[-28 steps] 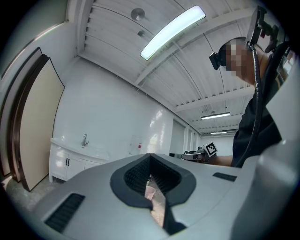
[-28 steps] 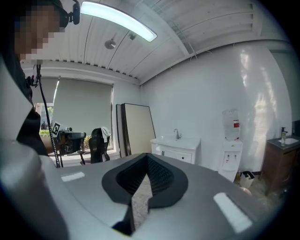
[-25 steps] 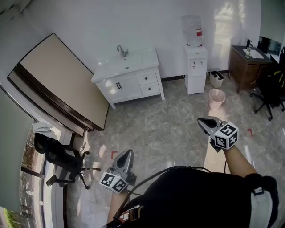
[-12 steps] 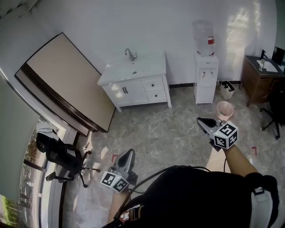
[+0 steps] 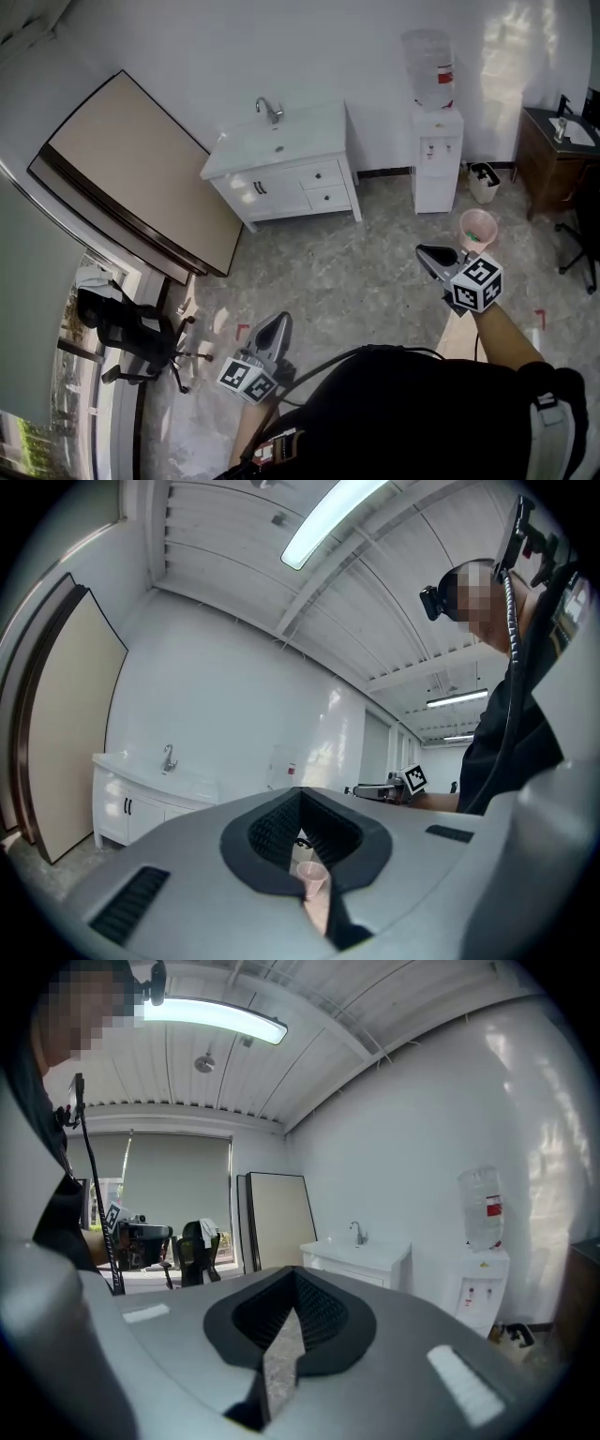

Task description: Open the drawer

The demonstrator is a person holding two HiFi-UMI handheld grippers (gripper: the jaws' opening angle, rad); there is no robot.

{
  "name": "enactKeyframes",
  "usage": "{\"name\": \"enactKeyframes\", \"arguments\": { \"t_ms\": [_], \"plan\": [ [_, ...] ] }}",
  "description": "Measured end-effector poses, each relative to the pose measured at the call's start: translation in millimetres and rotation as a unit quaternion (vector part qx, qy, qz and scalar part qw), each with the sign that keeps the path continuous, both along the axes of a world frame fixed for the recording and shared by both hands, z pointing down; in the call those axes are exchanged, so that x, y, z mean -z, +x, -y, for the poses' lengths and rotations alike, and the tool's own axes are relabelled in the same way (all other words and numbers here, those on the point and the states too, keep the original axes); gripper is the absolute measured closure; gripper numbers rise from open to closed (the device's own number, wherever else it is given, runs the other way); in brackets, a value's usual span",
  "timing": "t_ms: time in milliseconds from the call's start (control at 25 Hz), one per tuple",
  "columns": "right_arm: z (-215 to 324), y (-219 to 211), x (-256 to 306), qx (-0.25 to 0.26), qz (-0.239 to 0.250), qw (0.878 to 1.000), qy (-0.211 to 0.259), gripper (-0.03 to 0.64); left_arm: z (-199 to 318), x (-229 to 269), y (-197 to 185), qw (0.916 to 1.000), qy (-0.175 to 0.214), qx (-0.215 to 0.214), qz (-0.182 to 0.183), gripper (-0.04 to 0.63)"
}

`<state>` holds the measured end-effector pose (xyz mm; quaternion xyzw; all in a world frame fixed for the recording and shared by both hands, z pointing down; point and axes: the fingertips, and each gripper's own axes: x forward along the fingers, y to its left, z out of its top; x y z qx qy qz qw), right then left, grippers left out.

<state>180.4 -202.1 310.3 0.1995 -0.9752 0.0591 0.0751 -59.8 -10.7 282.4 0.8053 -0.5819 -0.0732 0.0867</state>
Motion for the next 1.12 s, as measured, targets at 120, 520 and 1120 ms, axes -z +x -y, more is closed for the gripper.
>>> {"name": "enactKeyframes", "arguments": {
  "t_ms": [120, 520, 1120],
  "plan": [
    [14.0, 4.1, -9.1, -0.014, -0.003, 1.0, -0.009, 0.618, 17.7, -1.8, -3.7, 1.0, 0.003, -0.009, -0.001, 0.604],
    [38.2, -45.1, 8.3, -0.062, -0.019, 0.998, 0.014, 0.618, 71.2, 0.6, -65.8, 0.9971, 0.025, -0.071, -0.015, 0.604],
    [48.6, -226.2, 16.9, -0.07, -0.022, 0.997, 0.019, 0.618, 88.6, 4.8, -247.3, 0.9962, 0.024, -0.082, -0.016, 0.604]
  ]
}}
